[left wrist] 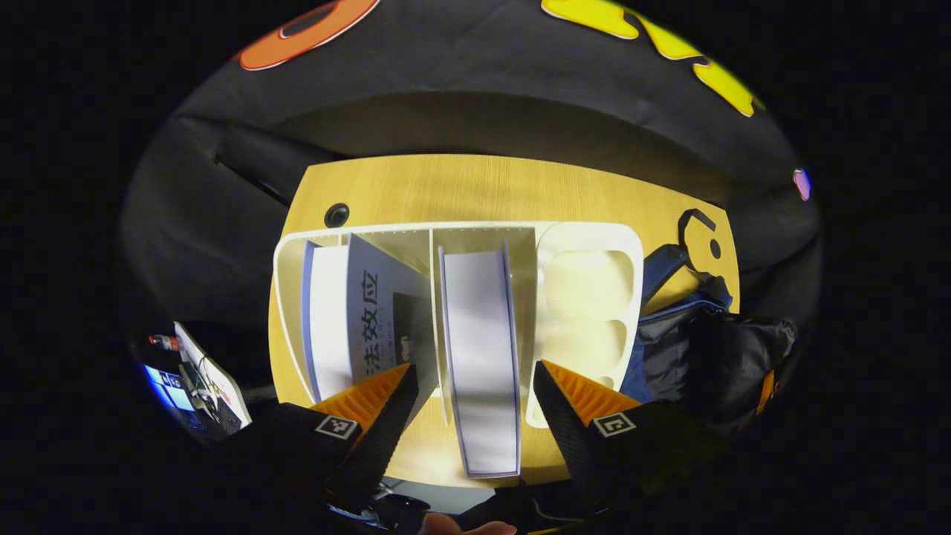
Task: Open the schoolbag, grab two books from the bookshelf and put them into the schoolbag.
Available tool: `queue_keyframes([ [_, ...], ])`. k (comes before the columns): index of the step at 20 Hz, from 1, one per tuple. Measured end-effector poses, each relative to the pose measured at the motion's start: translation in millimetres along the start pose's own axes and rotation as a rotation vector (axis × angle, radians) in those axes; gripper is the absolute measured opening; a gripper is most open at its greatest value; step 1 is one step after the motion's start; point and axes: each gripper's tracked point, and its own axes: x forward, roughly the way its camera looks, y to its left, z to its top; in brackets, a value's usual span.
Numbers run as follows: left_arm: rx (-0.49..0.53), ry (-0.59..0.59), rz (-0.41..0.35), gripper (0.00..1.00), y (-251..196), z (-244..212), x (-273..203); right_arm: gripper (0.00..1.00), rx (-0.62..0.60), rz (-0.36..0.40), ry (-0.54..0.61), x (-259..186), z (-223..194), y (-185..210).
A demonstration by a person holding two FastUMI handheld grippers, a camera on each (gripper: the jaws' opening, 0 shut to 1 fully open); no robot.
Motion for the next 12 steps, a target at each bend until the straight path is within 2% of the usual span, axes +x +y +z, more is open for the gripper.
queue_keyframes([
  [3,-0.035,0.03,-0.001,0.95,0.2,-0.2,12.0,0.02,0.018,-0.002,0.003,0.8,-2.5,-4.3],
  [4,-0.047,0.037,0.006,0.88,1.7,-0.6,16.3,0.02,0.022,-0.001,0.003,0.6,-3.6,-5.0],
  [7,-0.072,0.067,0.018,0.78,-0.1,-5.5,24.8,0.02,0.031,0.003,0.005,0.7,-4.8,-6.4],
  [12,-0.096,0.096,0.036,0.5,-0.8,-9.7,27.7,0.03,0.025,0.016,0.01,3.3,-5.2,-6.1],
])
